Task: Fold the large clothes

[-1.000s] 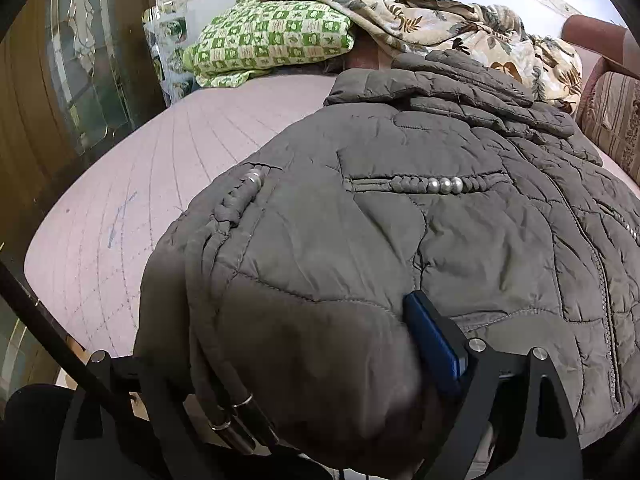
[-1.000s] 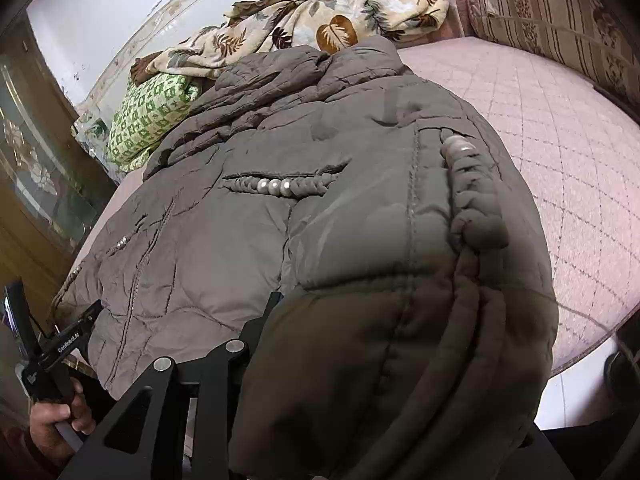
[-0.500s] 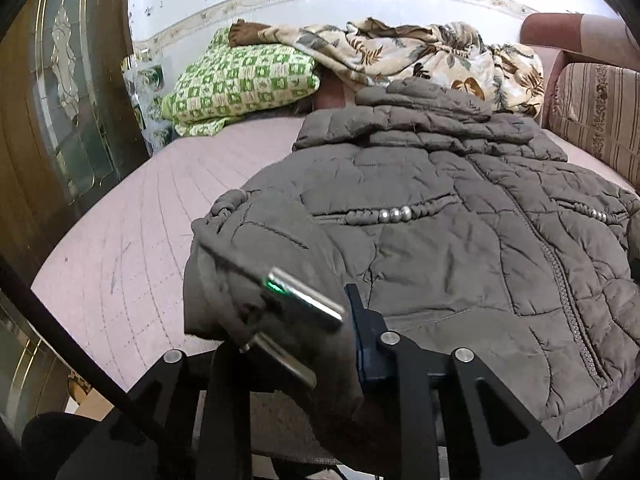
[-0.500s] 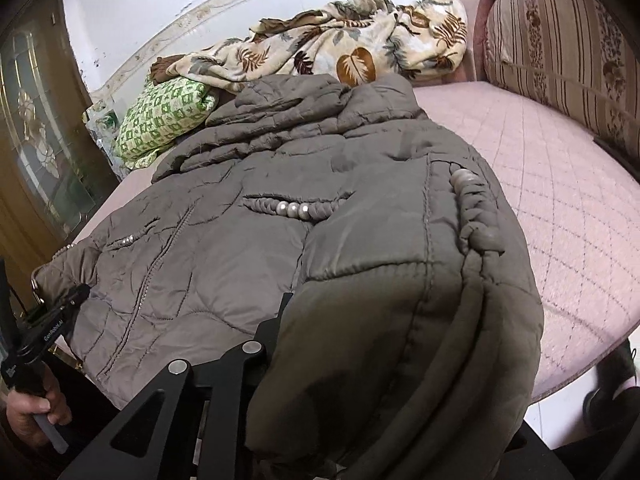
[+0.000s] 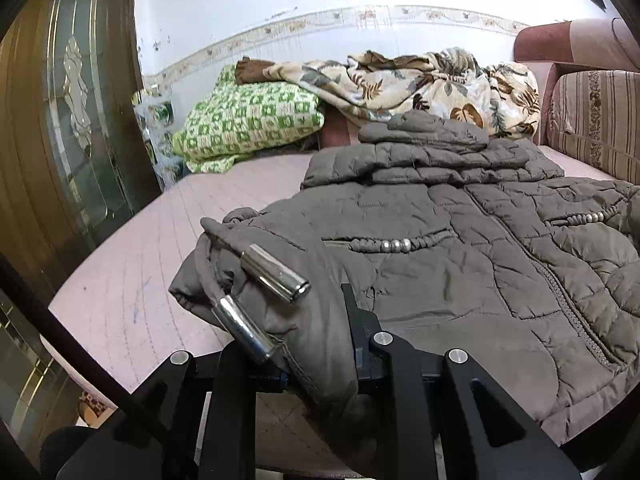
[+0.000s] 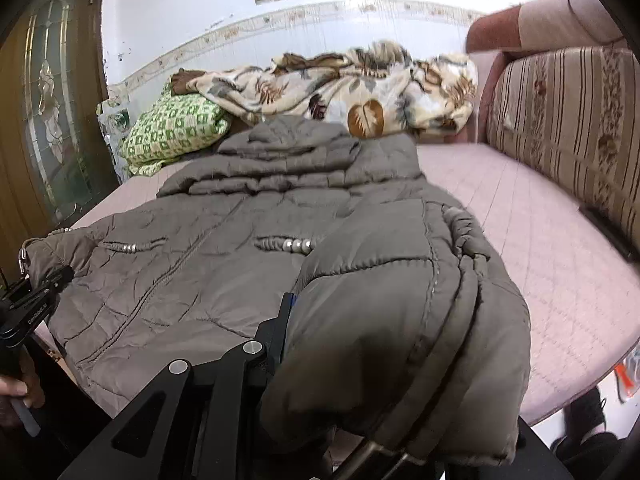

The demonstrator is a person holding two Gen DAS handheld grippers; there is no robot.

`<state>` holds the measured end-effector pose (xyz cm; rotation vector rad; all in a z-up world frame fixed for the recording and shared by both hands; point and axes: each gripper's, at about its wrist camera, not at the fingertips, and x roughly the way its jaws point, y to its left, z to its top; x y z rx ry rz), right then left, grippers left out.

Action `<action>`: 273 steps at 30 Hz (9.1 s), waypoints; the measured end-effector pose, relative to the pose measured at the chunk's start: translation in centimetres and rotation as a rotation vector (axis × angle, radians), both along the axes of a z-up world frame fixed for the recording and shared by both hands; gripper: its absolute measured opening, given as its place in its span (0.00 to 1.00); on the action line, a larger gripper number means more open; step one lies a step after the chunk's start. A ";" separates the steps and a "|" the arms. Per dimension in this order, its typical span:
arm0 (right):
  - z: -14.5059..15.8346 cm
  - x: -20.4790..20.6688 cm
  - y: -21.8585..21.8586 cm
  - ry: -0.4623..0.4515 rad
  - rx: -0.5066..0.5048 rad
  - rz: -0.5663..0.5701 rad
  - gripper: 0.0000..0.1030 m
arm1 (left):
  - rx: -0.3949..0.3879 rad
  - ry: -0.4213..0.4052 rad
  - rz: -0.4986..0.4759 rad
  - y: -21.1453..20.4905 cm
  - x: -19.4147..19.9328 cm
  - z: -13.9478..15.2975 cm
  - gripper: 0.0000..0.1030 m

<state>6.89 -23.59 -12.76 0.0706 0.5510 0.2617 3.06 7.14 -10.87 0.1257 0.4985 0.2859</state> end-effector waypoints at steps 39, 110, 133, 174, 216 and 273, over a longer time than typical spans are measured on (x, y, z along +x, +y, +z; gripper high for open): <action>7.9 -2.6 -0.8 -0.192 0.061 0.045 0.23 | 0.002 -0.184 -0.001 0.2 -3.2 6.1 0.19; 10.9 43.7 -8.7 0.369 0.671 -0.093 0.76 | -0.579 0.197 -0.033 14.7 43.3 17.5 0.60; 2.5 34.1 0.0 0.283 0.071 -0.104 0.45 | -0.223 0.484 -0.193 -3.2 51.6 2.1 0.78; 0.4 35.6 7.6 0.255 -0.089 -0.025 0.55 | -0.289 0.298 0.011 7.4 36.2 1.8 0.78; 4.9 34.1 4.5 0.105 -0.035 -0.125 0.67 | -0.143 0.185 0.092 5.3 35.3 3.1 0.78; 6.0 16.7 -6.1 0.175 0.207 -0.112 0.74 | -0.102 0.102 0.164 7.8 16.3 4.9 0.75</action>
